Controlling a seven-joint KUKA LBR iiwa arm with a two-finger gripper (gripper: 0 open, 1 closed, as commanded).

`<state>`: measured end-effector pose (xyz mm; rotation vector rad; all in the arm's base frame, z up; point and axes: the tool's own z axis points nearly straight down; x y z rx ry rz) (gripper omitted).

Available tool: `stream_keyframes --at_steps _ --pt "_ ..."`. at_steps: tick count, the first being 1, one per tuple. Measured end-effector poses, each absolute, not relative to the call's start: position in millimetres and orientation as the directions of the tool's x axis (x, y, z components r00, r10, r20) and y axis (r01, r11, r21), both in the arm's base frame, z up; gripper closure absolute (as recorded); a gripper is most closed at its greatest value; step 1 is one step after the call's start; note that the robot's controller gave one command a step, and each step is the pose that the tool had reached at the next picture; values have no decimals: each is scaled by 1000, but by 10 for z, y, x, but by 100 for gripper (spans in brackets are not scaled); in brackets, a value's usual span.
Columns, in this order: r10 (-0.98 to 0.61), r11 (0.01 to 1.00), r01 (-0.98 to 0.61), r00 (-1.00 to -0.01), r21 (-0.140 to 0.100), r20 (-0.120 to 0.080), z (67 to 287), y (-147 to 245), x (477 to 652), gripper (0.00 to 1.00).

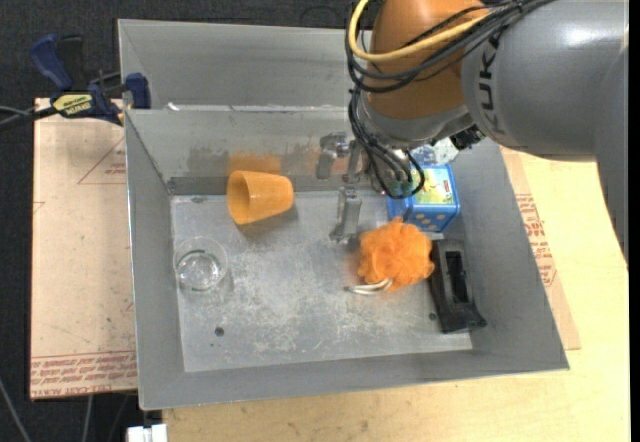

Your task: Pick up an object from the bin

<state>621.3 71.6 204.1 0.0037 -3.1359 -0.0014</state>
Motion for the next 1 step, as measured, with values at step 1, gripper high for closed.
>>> stream_keyframes --at_steps 1 --pt "-1 1000 -1 -1000 1 -2 2092 714 6226 0"
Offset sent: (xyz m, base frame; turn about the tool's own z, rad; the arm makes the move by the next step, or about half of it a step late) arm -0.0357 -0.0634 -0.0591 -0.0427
